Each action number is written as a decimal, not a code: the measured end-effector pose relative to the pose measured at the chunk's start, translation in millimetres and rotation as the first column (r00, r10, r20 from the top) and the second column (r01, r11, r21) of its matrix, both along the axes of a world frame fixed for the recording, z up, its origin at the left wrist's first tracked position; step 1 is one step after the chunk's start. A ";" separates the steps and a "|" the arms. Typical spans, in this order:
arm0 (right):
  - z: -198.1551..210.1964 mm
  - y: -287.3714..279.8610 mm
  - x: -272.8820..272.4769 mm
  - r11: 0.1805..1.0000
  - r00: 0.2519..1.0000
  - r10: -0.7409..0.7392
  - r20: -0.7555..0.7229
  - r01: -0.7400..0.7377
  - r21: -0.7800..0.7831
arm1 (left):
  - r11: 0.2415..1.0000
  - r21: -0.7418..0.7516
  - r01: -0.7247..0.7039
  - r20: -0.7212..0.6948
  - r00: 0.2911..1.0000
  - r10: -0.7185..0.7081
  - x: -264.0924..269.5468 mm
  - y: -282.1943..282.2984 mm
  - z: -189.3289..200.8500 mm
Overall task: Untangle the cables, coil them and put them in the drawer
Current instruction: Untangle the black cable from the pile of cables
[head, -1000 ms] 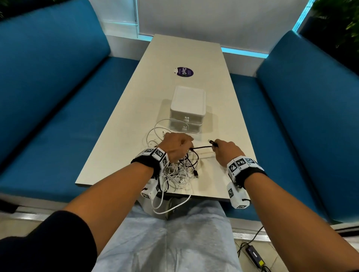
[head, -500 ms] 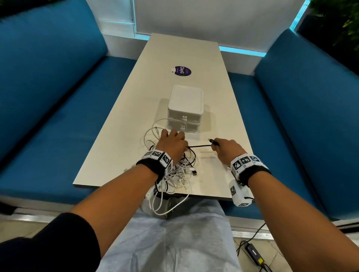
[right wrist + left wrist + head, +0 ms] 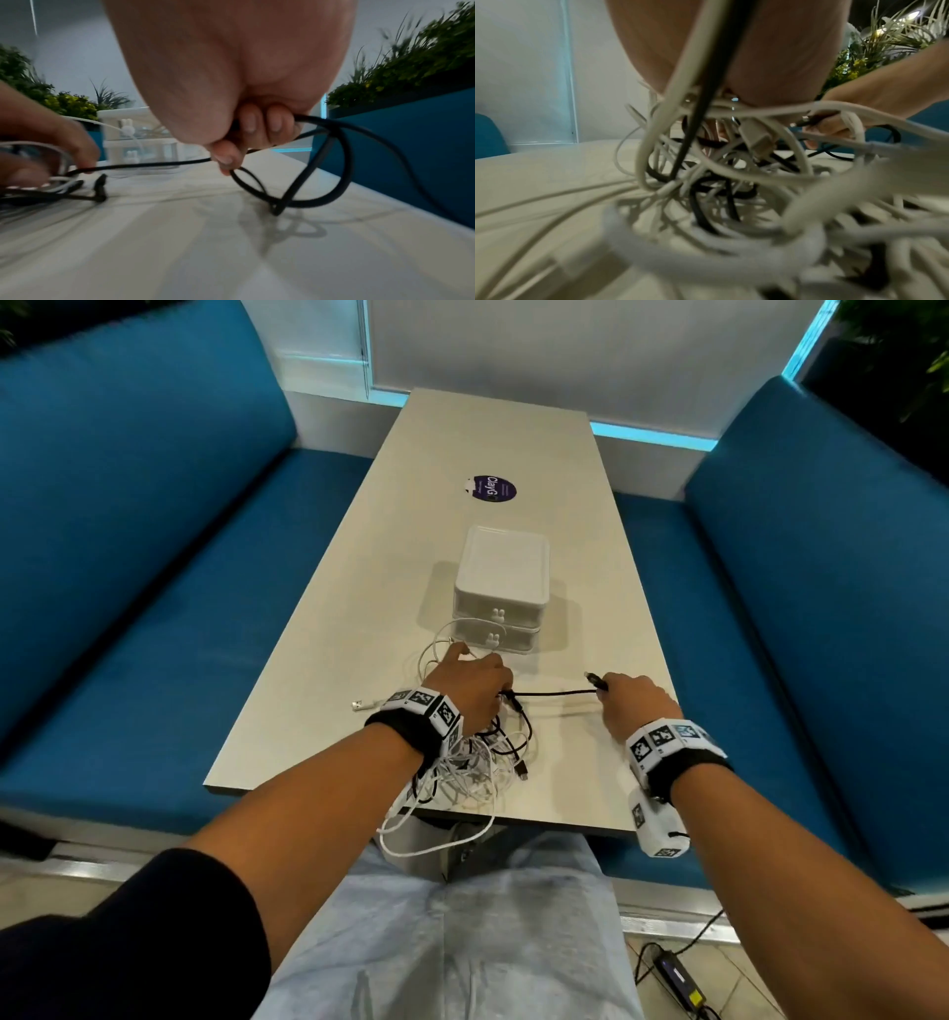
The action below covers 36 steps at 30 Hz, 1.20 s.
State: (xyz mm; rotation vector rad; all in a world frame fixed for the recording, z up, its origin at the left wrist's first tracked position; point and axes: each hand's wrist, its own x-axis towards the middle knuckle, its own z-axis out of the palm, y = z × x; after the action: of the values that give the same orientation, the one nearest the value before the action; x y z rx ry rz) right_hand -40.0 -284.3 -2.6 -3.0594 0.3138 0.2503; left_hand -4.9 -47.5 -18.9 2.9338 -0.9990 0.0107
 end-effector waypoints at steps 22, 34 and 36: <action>-3.7 58.3 3.8 0.911 0.944 0.325 0.055 -0.328 0.250 | 0.992 -0.118 -0.035 0.018 0.999 0.038 1.0 33.6 14.4; 4.5 33.8 -2.2 0.920 0.973 0.226 0.056 -0.232 0.316 | 0.994 0.011 0.104 0.099 0.990 -0.105 4.6 39.1 31.3; 3.5 33.5 -3.5 0.917 0.973 0.227 0.036 -0.226 0.328 | 0.993 0.019 0.113 0.068 0.991 -0.114 5.9 40.7 33.1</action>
State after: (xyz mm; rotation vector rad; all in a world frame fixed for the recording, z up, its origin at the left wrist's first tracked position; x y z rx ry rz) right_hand -43.6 -250.8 0.9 -2.7563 -0.0809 0.2844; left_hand 1.0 -6.8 14.2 2.9030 -1.1797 0.1024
